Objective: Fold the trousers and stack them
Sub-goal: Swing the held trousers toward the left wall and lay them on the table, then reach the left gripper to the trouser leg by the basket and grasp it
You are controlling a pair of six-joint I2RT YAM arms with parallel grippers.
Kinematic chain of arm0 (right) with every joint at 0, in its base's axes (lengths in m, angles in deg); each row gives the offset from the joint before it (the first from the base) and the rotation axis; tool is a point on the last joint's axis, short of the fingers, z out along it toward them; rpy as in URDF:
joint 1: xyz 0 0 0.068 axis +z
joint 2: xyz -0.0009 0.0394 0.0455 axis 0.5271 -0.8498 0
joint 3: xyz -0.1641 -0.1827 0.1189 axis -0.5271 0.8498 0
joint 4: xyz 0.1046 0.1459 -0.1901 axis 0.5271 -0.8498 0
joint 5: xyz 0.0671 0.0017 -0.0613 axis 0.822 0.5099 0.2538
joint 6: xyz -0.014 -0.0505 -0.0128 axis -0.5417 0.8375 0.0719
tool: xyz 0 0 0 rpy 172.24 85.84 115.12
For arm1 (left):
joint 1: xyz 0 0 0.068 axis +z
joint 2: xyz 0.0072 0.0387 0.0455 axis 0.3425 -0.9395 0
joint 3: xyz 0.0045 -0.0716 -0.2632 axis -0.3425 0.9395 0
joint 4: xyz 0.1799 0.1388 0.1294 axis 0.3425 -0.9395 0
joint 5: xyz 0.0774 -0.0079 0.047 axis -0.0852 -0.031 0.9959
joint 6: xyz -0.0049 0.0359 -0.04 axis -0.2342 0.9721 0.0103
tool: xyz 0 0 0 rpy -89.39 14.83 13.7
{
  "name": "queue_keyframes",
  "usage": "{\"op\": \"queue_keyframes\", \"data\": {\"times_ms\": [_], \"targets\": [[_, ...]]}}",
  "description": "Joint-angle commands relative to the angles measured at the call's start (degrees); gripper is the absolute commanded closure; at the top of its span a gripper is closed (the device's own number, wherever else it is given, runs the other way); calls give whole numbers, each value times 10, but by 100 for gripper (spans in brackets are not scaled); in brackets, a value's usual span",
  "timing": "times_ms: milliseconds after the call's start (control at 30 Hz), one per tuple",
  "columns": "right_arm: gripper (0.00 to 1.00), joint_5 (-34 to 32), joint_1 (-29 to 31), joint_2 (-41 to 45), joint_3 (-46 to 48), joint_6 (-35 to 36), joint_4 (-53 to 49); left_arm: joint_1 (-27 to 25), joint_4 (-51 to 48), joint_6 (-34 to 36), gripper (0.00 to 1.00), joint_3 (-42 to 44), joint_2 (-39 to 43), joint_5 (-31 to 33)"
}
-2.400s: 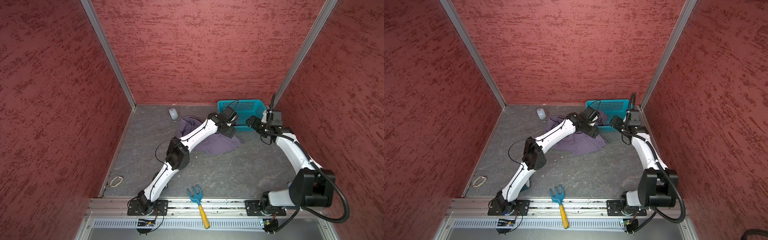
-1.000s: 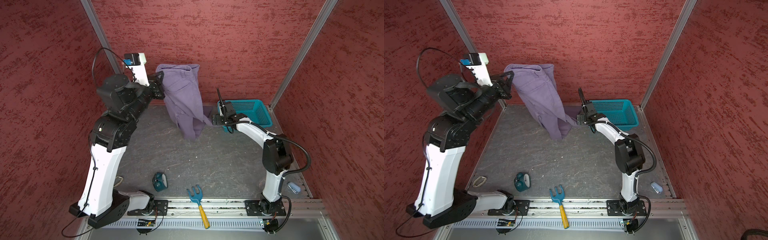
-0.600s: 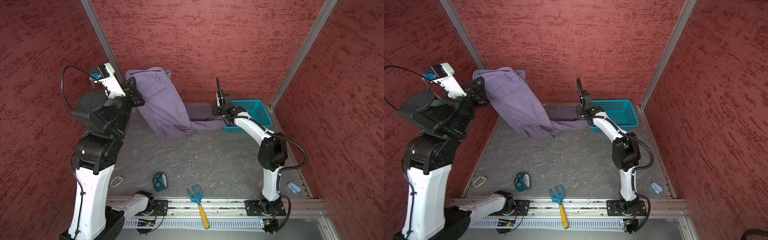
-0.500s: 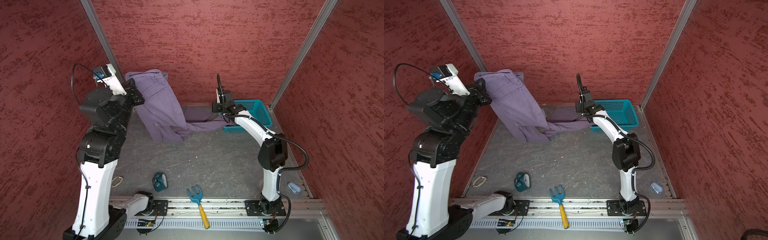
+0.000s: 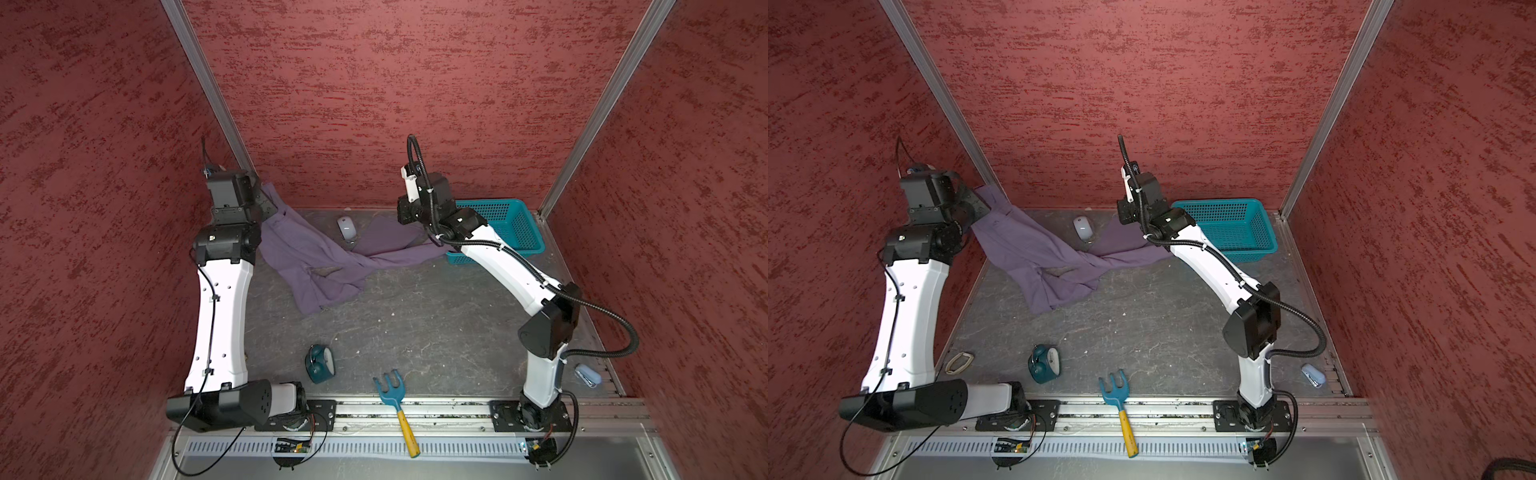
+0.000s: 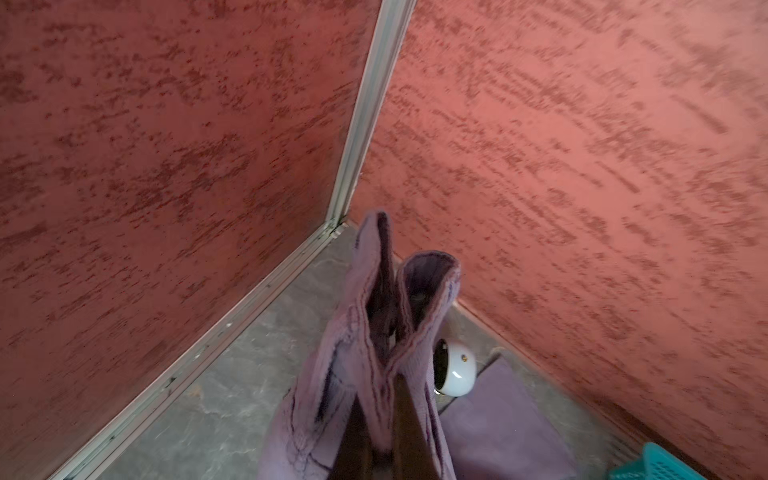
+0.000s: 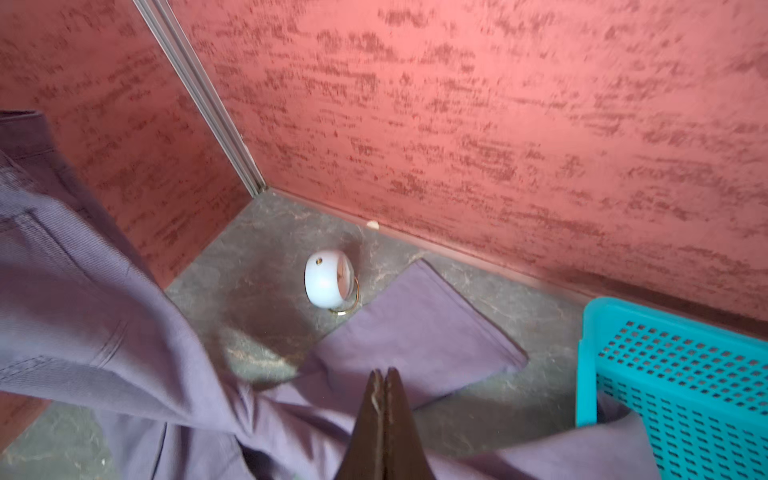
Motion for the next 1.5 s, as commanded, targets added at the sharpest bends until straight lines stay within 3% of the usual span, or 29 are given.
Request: {"op": "queue_keyframes", "data": {"times_ms": [0, 100, 133, 167, 233, 333, 567, 700, 833, 967, 1100, 1300, 1467], "targets": [[87, -20, -6, -10, 18, 19, -47, 1, -5, -11, 100, -6, -23, 67], [70, -69, -7, -16, 45, 21, -73, 2, -17, -24, 97, 13, -51, 52], [65, -87, -8, -16, 59, 21, -80, 1, -10, -28, 90, 29, -55, 31], [61, -100, -9, -14, 71, 18, -83, -1, -2, -31, 80, 43, -59, 12], [53, -111, -22, -10, 99, 2, -92, -16, 4, -39, 44, 66, -73, -13], [46, -87, -58, 3, 133, -42, -97, -64, 16, -13, 24, 80, -102, -44], [42, 43, -189, 37, 196, -135, -79, -246, 54, 104, 22, 34, -167, -155], [50, 181, -263, 59, 239, -169, -40, -355, 65, 139, 20, -33, -250, -170], [51, 219, -298, 86, 284, -175, -22, -412, 45, 163, 12, -134, -358, -189], [48, 219, -318, 116, 321, -161, -18, -432, 10, 174, 0, -232, -448, -209], [47, 218, -338, 137, 348, -158, -17, -435, -28, 169, 1, -323, -530, -212], [46, 223, -350, 147, 366, -158, -12, -435, -7, 160, 1, -343, -575, -222], [46, 229, -352, 145, 371, -164, -13, -433, -17, 127, 1, -370, -616, -272]]}}
